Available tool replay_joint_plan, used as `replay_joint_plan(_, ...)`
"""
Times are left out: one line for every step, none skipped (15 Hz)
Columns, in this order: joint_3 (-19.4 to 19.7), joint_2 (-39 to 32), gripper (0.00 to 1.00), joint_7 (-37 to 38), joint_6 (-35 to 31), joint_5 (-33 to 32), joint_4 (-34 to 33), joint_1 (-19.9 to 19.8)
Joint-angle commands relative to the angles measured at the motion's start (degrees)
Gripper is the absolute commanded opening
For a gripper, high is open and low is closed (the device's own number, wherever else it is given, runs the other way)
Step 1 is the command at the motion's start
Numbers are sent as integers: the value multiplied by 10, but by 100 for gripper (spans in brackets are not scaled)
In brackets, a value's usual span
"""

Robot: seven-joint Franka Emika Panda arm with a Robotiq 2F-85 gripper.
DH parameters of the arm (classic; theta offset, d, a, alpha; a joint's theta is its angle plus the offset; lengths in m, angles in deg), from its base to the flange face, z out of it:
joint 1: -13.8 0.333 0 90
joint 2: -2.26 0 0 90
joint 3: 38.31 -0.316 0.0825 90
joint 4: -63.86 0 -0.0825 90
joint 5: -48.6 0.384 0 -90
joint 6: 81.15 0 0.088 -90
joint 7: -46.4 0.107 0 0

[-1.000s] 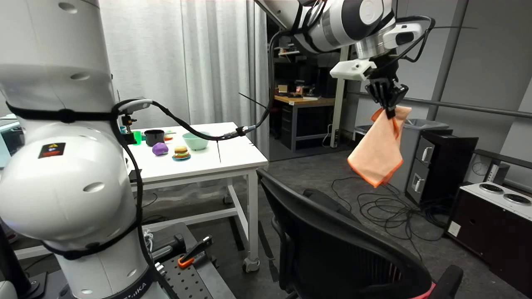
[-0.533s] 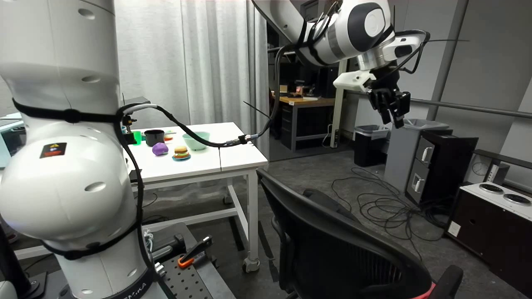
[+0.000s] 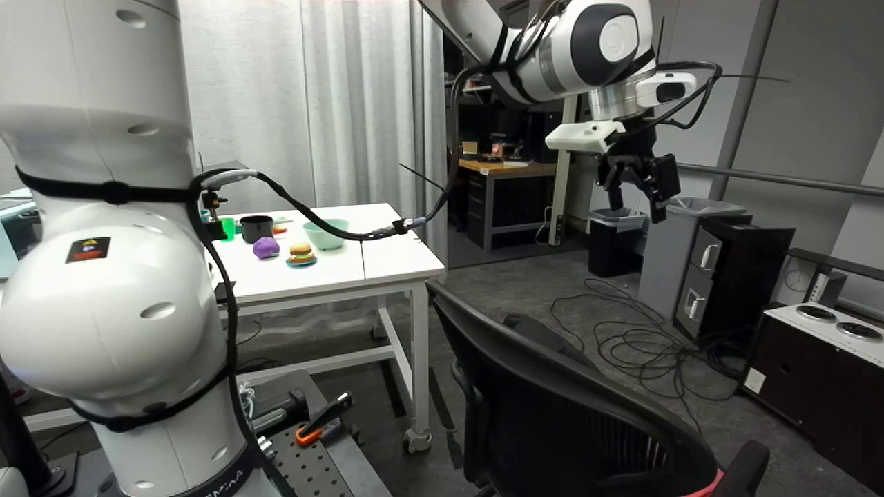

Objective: Put the shirt and towel on the seat of the chair respectively

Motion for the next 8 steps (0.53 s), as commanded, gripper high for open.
replay_joint_plan(-1, 71, 100, -66, 71, 28, 48, 2)
replay_joint_plan(-1, 86, 100, -74, 89, 26, 57, 2)
replay_joint_plan(-2, 103, 100, -78, 103, 20, 68, 2)
replay_joint_plan(-3, 119, 100, -83, 112, 17, 78, 2)
replay_joint_plan(-4, 133, 100, -86, 114, 15, 88, 2)
replay_joint_plan(-5, 146, 100, -85, 116, 10, 96, 1)
replay_joint_plan(-7, 158, 100, -86, 117, 10, 105, 1)
replay_joint_plan(-9, 171, 100, -85, 116, 8, 114, 1)
